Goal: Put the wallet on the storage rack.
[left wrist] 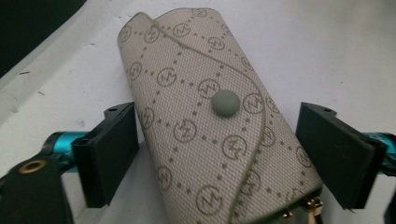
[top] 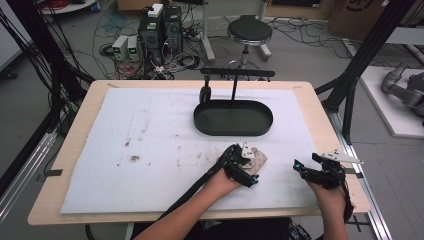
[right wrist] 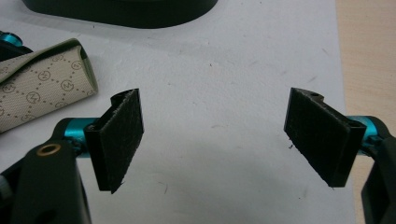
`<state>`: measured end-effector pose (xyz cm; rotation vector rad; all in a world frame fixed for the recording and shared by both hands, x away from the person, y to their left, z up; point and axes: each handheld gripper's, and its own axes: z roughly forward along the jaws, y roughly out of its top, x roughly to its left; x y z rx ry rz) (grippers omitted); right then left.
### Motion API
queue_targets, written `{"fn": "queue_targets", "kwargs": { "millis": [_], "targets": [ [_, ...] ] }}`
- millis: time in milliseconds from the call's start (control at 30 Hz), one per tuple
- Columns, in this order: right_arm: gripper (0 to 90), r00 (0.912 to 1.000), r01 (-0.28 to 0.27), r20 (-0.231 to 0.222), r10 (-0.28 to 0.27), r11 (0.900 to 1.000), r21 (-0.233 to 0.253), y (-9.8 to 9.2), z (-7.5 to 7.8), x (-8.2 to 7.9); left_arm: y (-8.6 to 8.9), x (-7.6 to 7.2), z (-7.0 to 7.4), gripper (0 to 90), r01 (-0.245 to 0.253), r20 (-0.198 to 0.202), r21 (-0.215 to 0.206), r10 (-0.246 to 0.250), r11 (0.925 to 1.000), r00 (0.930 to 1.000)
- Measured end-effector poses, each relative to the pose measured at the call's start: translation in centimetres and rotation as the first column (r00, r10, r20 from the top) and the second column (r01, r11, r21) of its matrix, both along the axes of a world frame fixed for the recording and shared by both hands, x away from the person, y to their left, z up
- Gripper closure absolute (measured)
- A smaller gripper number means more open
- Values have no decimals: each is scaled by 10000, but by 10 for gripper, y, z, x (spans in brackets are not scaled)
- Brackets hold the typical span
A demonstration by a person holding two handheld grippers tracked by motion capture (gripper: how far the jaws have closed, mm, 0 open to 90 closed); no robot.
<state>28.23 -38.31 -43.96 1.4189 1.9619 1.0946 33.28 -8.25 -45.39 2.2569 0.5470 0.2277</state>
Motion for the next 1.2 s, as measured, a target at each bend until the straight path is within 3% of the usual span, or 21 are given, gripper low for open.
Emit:
{"fn": "queue_targets", "kwargs": {
  "millis": [267, 400, 500, 633, 733, 867, 1000, 1200],
  "targets": [
    [203, 10000, -34, 3, 34, 10000, -17, 1, -1, 1, 8, 0, 3, 329, 343, 112, -101, -341, 9994, 9994],
    [203, 10000, -36, -5, 36, 10000, -33, 1, -1, 1, 11, 1, 6, 342, 406, 240, -30, -405, 9992, 9989],
    [203, 10000, -8, -27, 8, 10000, -12, 1, -1, 1, 17, 4, 11, 346, 389, 356, -214, -382, 9990, 9986],
    [203, 10000, -76, -62, 76, 10000, -11, 2, -1, 2, 29, 10, 22, 349, 591, 593, -573, -557, 9966, 9967],
    [203, 9999, -109, -34, 109, 9999, -20, 3, -1, 3, 39, 17, 31, 351, 495, 768, -553, -452, 9972, 9960],
    [203, 9999, -151, 10, 151, 9999, -71, 4, 0, 2, 52, 26, 42, 353, 445, 534, -1100, -388, 9929, 9978],
    [203, 9998, -167, -67, 167, 9998, -81, 7, 0, 3, 65, 35, 55, 354, 325, 800, -1014, -244, 9943, 9965],
    [203, 9997, -254, 15, 255, 9996, -158, 10, 1, 4, 86, 49, 75, 354, 202, 997, -1298, -72, 9913, 9950]
  ]
}}
